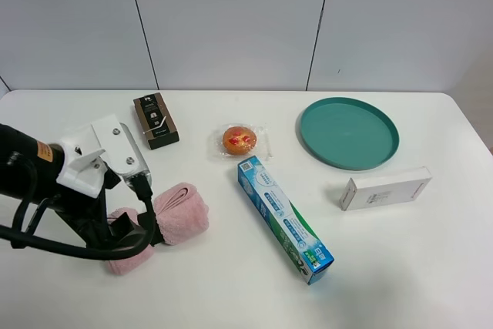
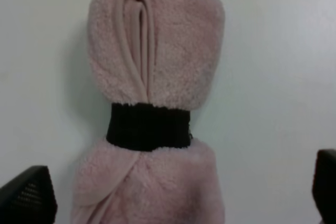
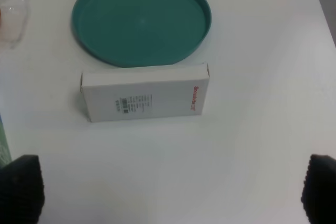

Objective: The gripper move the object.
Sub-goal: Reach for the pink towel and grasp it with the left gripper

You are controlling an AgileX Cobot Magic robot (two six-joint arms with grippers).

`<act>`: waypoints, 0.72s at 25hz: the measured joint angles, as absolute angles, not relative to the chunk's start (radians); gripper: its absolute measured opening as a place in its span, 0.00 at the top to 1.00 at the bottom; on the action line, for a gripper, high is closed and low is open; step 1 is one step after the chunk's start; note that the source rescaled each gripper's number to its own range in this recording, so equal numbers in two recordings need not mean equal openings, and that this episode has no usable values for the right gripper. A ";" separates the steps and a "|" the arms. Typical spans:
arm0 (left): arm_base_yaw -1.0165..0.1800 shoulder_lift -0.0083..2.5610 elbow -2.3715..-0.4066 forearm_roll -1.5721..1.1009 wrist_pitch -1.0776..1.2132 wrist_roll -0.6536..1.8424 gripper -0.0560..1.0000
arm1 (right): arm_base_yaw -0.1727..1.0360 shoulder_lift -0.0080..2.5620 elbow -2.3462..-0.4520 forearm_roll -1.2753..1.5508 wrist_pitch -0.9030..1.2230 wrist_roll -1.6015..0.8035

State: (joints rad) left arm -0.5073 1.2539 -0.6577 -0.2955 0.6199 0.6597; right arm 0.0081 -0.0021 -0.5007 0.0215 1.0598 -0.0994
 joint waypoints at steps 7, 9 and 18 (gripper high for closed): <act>-0.511 1.358 -0.658 -0.293 0.582 0.660 0.00 | 0.008 -0.002 -0.501 0.022 1.060 -0.099; -0.511 1.385 -0.658 -0.292 0.566 0.660 0.00 | 0.008 -0.002 -0.501 0.022 1.060 -0.099; -0.511 1.476 -0.658 -0.292 0.486 0.661 0.00 | 0.008 -0.002 -0.501 0.022 1.060 -0.099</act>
State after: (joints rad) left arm -0.5107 1.4757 -0.6580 -0.2916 0.4861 0.6609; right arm 0.0081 -0.0021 -0.5007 0.0215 1.0598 -0.0994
